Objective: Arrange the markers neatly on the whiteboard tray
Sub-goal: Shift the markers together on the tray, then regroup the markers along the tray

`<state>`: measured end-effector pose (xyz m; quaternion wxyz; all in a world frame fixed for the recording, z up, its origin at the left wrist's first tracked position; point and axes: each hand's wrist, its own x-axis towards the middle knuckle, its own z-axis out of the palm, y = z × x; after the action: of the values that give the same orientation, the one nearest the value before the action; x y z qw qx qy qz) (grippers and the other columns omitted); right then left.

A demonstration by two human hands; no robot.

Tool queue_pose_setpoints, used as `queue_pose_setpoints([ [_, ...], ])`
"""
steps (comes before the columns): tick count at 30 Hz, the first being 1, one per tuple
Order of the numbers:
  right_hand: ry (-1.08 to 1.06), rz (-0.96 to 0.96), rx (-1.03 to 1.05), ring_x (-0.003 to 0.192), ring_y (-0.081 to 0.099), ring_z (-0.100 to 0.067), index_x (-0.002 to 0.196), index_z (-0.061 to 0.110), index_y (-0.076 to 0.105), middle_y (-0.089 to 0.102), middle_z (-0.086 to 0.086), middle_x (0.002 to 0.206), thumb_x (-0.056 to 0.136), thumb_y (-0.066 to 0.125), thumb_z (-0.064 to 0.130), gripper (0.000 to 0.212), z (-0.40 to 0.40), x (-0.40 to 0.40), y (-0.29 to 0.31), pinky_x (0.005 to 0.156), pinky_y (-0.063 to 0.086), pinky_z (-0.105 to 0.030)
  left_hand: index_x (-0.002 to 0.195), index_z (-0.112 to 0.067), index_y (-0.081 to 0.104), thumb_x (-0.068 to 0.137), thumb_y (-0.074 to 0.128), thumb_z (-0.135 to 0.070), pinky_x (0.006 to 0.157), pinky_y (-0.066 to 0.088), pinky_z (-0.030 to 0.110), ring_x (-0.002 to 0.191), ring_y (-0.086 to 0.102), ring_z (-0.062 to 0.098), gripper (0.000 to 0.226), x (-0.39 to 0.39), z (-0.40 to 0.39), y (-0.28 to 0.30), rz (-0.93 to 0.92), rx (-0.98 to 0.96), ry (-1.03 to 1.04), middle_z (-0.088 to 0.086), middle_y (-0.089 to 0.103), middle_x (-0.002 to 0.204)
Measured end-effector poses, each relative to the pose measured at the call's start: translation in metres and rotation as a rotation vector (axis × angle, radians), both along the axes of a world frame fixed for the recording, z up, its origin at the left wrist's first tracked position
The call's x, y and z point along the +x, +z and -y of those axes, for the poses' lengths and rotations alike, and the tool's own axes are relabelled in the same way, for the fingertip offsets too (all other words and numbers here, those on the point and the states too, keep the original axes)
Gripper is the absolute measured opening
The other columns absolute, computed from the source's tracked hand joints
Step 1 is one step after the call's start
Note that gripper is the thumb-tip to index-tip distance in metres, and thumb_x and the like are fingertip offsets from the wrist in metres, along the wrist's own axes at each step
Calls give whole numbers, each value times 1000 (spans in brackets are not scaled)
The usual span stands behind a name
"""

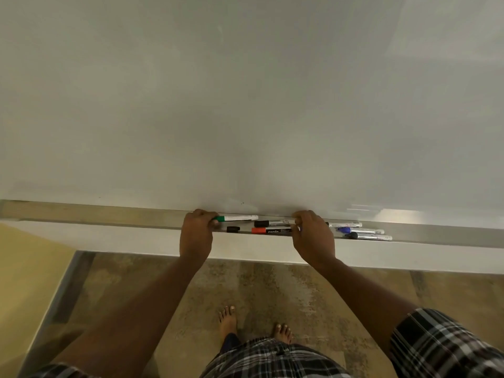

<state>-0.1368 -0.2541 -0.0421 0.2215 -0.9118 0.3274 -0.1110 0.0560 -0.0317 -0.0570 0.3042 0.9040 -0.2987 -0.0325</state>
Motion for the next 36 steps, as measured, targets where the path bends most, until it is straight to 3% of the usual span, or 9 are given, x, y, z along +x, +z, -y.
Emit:
queue_pose_setpoints([
  [4, -34, -14, -26, 90, 62, -18, 112, 20, 63, 68, 1, 103, 89, 66, 20, 23, 1, -8, -4, 74, 57, -37, 108, -10, 70, 88, 63, -7, 79, 54, 41, 88, 61, 28, 21, -4, 12, -2, -147, -56, 74, 11, 64, 100],
  [8, -6, -82, -73, 92, 61, -19, 106, 20, 67, 68, 0, 105, 90, 68, 20, 16, 4, -12, -9, 76, 55, -33, 102, -15, 60, 90, 58, -6, 68, 52, 33, 78, 63, 21, 15, -12, 19, 4, -240, -118, 103, 6, 64, 90],
  [13, 116, -129, -153, 101, 58, -20, 108, 22, 71, 68, 2, 109, 91, 68, 27, 19, 8, -17, -18, 82, 51, -36, 91, -18, 68, 80, 73, -17, 65, 52, 39, 78, 56, 22, 12, -12, 14, 0, -48, 92, -7, 2, 56, 94],
  [17, 112, -125, -164, 102, 57, -21, 109, 23, 71, 67, 3, 109, 88, 71, 31, 22, 7, -15, -20, 81, 50, -37, 96, -19, 75, 80, 75, -22, 69, 50, 42, 82, 58, 22, 16, -12, 13, -1, 35, 188, -146, 0, 61, 93],
  [22, -54, -111, -124, 91, 54, -21, 98, 22, 68, 64, 2, 99, 89, 66, 27, 10, 26, -24, -19, 73, 50, -40, 99, -20, 74, 81, 74, -20, 69, 48, 39, 85, 57, 23, 17, -15, 20, -4, 59, 225, -152, 0, 61, 93],
  [26, -169, -151, -150, 95, 55, -27, 105, 17, 68, 66, -3, 106, 84, 66, 8, 23, 55, -49, -11, 75, 51, -42, 100, -20, 74, 83, 72, -19, 70, 49, 42, 86, 57, 24, 17, -17, 24, -5, 46, 255, -152, 1, 60, 95],
  [28, -141, -163, -166, 99, 57, -27, 107, 17, 70, 68, -3, 111, 82, 67, 3, 29, 65, -57, -4, 78, 52, -42, 99, -20, 73, 83, 72, -19, 71, 50, 42, 87, 57, 24, 17, -17, 24, -4, 29, 242, -133, 0, 60, 95],
  [36, 65, -252, -288, 107, 59, -28, 107, 24, 74, 72, 2, 111, 85, 74, 16, 24, 80, -58, -2, 80, 47, -41, 97, -18, 68, 81, 73, -20, 68, 46, 39, 88, 55, 26, 16, -32, 34, 2, 98, 221, -114, 3, 61, 96],
])
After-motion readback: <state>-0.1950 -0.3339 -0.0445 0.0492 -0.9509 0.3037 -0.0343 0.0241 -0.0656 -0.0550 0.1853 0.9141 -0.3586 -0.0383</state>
